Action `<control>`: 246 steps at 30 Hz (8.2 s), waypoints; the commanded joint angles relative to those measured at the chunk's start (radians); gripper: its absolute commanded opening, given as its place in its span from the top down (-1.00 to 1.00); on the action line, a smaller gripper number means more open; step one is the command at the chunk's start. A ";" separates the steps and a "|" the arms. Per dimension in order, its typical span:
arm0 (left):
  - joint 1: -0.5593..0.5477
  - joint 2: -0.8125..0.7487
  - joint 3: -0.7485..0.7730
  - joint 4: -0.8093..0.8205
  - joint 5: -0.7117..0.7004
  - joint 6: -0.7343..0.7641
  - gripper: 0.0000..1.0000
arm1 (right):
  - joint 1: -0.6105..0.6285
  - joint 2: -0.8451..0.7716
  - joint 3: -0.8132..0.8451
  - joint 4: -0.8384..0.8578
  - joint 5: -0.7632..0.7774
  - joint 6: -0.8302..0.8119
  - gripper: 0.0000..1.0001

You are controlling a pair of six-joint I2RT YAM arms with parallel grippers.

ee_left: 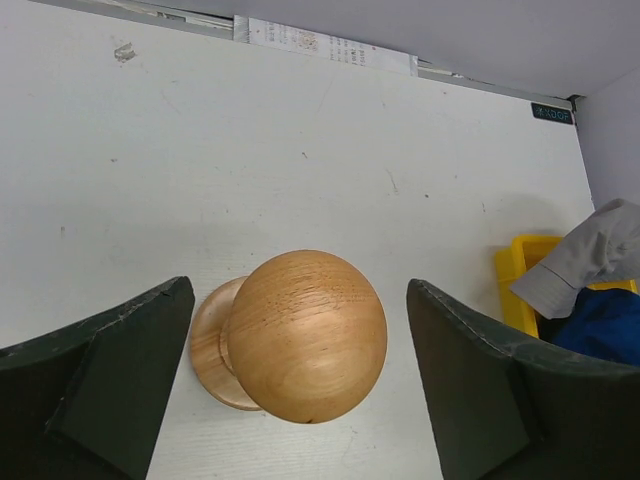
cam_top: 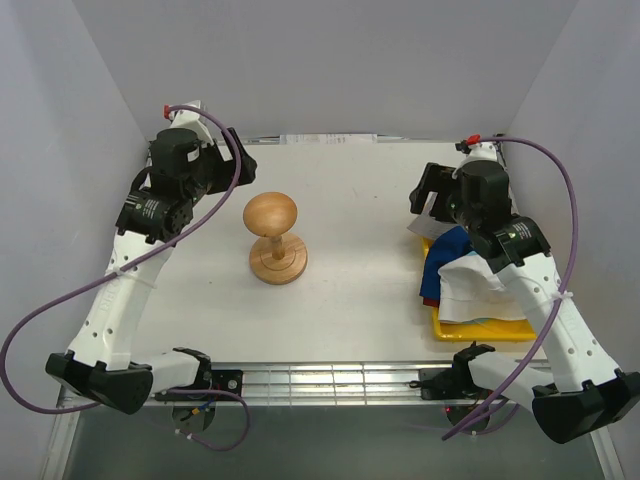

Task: Stack the hats

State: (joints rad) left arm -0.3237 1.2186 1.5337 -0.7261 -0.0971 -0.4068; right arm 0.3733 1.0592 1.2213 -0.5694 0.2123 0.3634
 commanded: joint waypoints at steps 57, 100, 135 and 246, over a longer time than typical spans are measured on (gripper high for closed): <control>0.000 0.053 -0.015 0.042 0.247 -0.026 -0.96 | -0.149 -0.033 -0.183 -0.466 0.501 0.339 -0.81; 0.000 0.082 0.164 0.008 0.188 -0.116 -0.96 | -0.143 0.418 0.845 -0.348 -0.381 0.190 0.84; 0.000 0.016 0.306 0.063 -0.078 -0.185 -0.96 | 0.371 0.814 0.905 0.309 -0.519 0.513 0.85; 0.002 0.096 -0.208 0.054 0.031 -0.145 -0.85 | 0.363 0.774 0.373 0.227 -0.363 0.226 0.80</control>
State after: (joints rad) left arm -0.3237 1.3125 1.3319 -0.6632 -0.0704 -0.5655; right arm 0.7334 1.8149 1.6073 -0.3424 -0.1493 0.5957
